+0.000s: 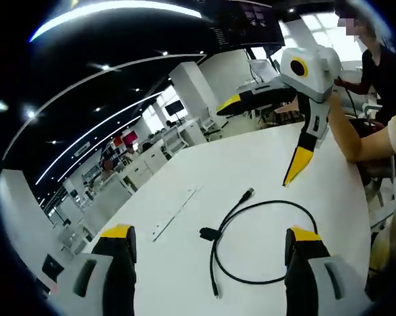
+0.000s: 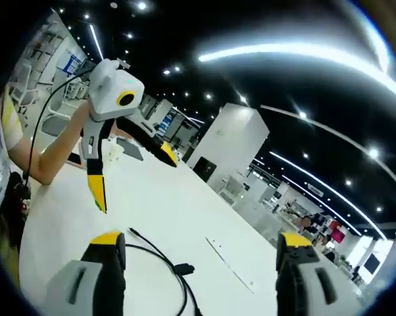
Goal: Find the charging cable on the desk, coil it up and secure with Velcro.
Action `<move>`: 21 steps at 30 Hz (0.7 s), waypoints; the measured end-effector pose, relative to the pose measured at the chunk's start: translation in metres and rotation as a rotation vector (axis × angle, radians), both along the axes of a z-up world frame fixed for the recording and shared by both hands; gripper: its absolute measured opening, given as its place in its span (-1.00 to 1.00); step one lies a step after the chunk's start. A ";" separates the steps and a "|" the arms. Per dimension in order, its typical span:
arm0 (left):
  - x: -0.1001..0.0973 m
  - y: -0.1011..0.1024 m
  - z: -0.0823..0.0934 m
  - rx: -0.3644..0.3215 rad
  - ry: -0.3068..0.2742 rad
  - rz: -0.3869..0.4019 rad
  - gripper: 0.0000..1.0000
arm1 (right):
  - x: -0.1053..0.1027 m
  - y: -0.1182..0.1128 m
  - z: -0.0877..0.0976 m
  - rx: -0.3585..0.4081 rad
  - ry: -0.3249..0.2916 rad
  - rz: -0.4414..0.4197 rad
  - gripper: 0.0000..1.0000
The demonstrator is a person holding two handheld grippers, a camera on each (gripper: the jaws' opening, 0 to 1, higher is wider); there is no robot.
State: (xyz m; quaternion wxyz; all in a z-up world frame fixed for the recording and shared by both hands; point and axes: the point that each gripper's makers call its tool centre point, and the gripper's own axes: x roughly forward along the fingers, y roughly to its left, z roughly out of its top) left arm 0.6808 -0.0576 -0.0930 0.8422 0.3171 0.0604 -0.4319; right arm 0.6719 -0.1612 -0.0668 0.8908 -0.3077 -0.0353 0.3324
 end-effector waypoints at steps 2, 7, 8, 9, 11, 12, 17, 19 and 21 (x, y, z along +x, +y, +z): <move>0.000 0.002 0.003 0.001 -0.015 0.007 0.87 | 0.000 0.000 0.001 -0.004 -0.005 -0.001 0.89; -0.003 0.002 0.004 0.004 -0.024 0.006 0.86 | -0.001 0.001 0.006 -0.007 -0.029 -0.005 0.86; -0.003 0.001 0.004 0.006 -0.026 0.005 0.86 | -0.002 0.001 0.007 -0.007 -0.035 -0.002 0.86; -0.004 0.001 0.003 0.008 -0.028 0.004 0.86 | -0.003 0.001 0.008 -0.006 -0.042 0.000 0.86; -0.005 0.000 0.004 0.010 -0.033 0.003 0.86 | -0.004 0.002 0.010 -0.005 -0.052 0.006 0.86; -0.006 0.000 0.005 0.010 -0.037 0.003 0.86 | -0.005 0.003 0.010 -0.009 -0.053 0.008 0.85; -0.010 -0.001 0.009 0.009 -0.057 -0.006 0.86 | -0.005 0.003 0.007 -0.026 -0.055 -0.002 0.77; -0.010 -0.001 0.011 0.008 -0.061 -0.001 0.86 | -0.005 0.003 0.009 -0.021 -0.063 -0.006 0.78; -0.011 -0.002 0.012 0.005 -0.066 -0.005 0.86 | -0.006 0.003 0.011 -0.014 -0.067 -0.003 0.79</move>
